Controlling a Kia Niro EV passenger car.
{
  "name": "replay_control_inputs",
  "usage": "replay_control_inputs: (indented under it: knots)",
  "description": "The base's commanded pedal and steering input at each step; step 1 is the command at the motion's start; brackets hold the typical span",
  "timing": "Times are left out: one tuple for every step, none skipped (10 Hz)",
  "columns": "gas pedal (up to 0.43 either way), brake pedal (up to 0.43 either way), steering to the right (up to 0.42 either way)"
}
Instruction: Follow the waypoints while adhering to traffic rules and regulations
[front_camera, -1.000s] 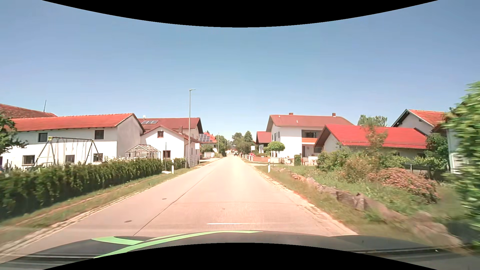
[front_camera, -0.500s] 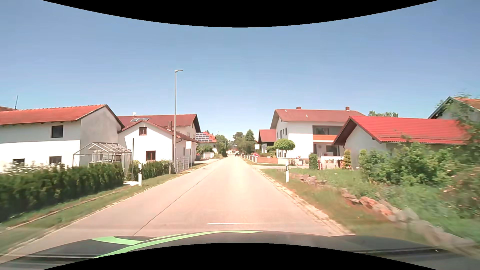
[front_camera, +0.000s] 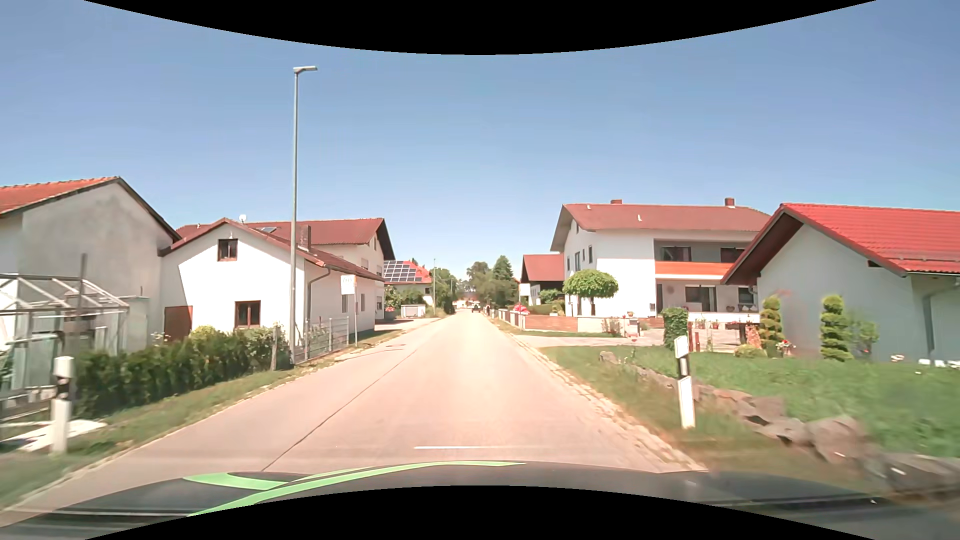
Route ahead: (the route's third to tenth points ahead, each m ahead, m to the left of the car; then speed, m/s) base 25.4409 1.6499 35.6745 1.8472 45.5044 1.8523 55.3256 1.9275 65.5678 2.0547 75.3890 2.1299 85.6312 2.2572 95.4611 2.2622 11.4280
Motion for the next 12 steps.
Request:
replay_control_inputs:
  knots:
    - [0.028,0.0,-0.005]
    - [0.028,0.0,-0.005]
    - [0.028,0.0,-0.005]
    - [0.028,0.0,-0.005]
    - [0.028,0.0,-0.005]
    - [0.028,0.0,-0.006]
    - [0.028,0.0,-0.005]
    - [0.028,0.0,-0.005]
    - [0.028,0.0,-0.006]
    - [0.028,0.0,-0.005]
    - [0.028,0.0,-0.005]
    - [0.028,0.0,-0.005]
